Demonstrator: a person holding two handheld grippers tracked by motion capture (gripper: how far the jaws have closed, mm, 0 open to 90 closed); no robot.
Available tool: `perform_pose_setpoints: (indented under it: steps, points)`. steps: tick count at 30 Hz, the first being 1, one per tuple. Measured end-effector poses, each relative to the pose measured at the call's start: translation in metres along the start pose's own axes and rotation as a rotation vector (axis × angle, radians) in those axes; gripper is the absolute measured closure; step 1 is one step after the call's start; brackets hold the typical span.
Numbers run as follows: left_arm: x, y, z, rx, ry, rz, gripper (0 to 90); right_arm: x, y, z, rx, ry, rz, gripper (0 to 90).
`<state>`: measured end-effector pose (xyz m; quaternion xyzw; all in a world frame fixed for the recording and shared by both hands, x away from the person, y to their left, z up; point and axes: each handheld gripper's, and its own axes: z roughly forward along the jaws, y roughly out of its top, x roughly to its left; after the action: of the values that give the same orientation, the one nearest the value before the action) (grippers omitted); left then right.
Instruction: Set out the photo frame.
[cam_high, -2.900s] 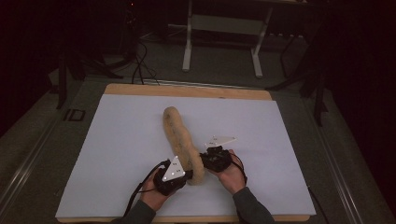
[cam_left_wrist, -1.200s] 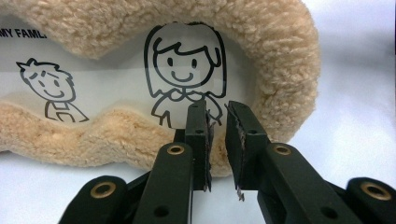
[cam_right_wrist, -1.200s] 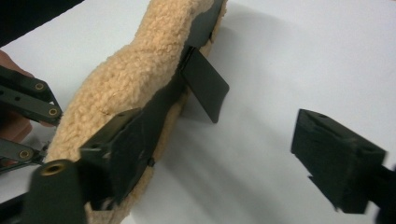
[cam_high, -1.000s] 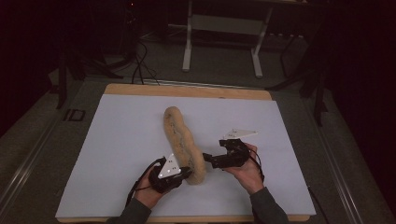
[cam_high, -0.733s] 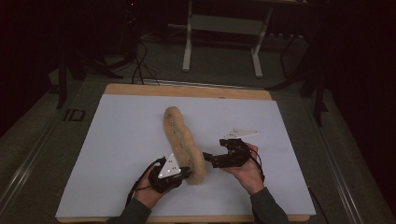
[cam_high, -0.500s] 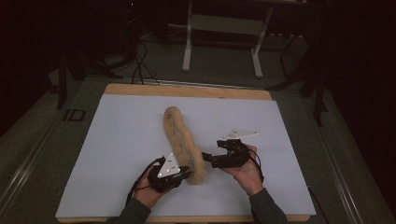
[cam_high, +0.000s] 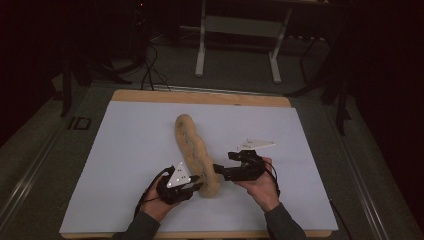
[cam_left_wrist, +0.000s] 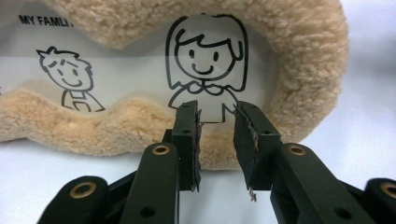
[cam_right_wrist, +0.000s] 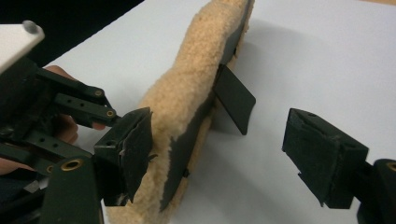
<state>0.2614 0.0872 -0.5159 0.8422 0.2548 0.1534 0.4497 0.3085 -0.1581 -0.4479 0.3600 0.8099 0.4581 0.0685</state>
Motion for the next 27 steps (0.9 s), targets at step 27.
perform_pose_setpoints:
  steps: [27]
  points:
    - [0.015,-0.002,-0.010,-0.012,0.041,-0.058,68.8,0.029,-0.016,0.036,0.106,0.008,-0.069,29.2]
